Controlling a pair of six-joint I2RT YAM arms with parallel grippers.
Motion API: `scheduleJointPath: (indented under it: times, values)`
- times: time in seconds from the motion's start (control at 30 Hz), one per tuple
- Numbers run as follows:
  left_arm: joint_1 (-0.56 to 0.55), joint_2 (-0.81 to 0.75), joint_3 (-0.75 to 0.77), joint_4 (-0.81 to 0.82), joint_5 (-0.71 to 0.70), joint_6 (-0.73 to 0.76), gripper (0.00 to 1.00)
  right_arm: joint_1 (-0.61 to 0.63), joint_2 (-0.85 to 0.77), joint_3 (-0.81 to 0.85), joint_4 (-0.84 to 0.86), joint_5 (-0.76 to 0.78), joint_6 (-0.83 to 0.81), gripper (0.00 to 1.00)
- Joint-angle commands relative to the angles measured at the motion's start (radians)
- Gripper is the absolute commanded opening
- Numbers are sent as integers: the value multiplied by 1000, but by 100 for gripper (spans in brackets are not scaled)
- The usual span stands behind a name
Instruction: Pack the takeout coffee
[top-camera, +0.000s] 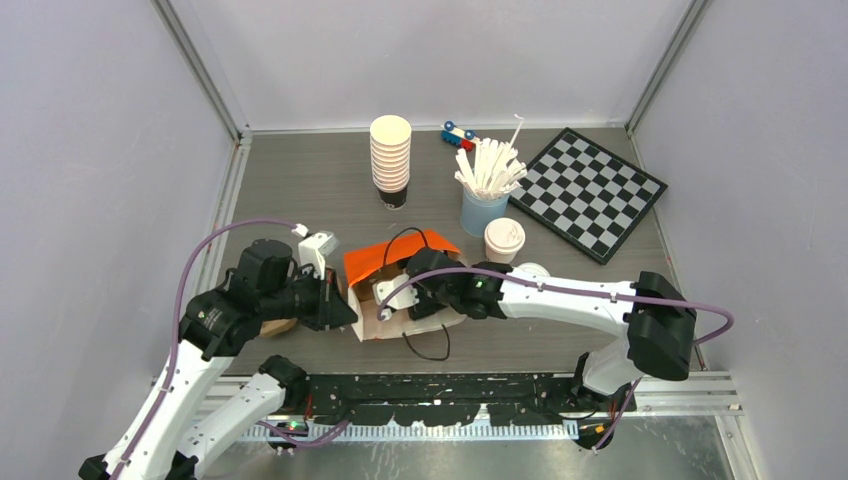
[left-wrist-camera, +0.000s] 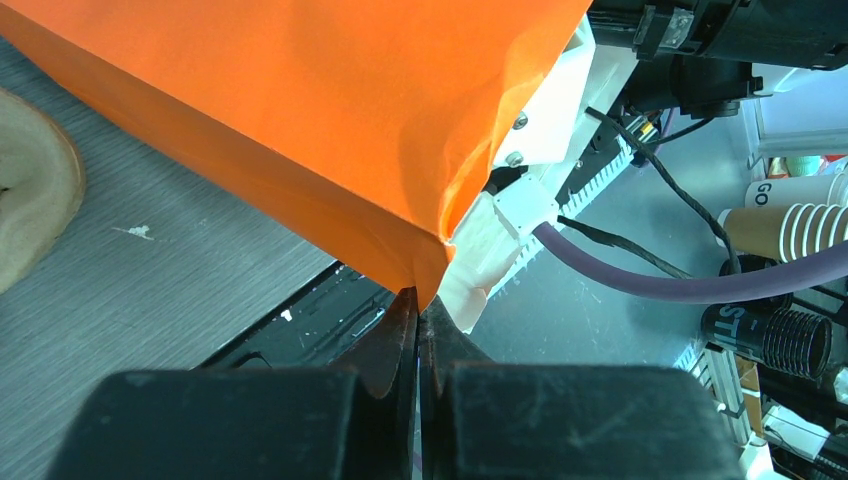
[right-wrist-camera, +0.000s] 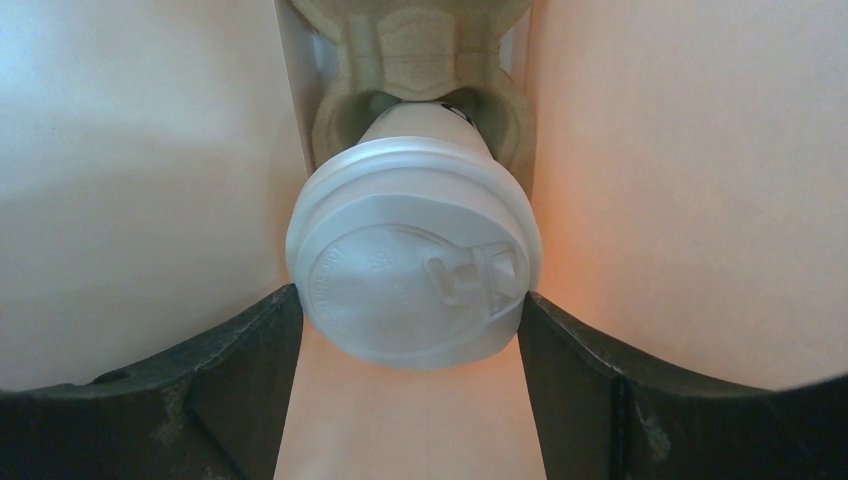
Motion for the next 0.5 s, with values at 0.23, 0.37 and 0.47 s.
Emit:
scheduleJointPath:
  times: [0.23,0.37,0.47]
  values:
    - [2,0,12,4,29,10,0,-26,41,13,-47,-15,40,71]
    - [2,5,13,5,31,10,0,-28,47,14,-48,-22,45,71]
    - [2,6,14,8,31,7,0,-30,45,11,-47,-24,46,71]
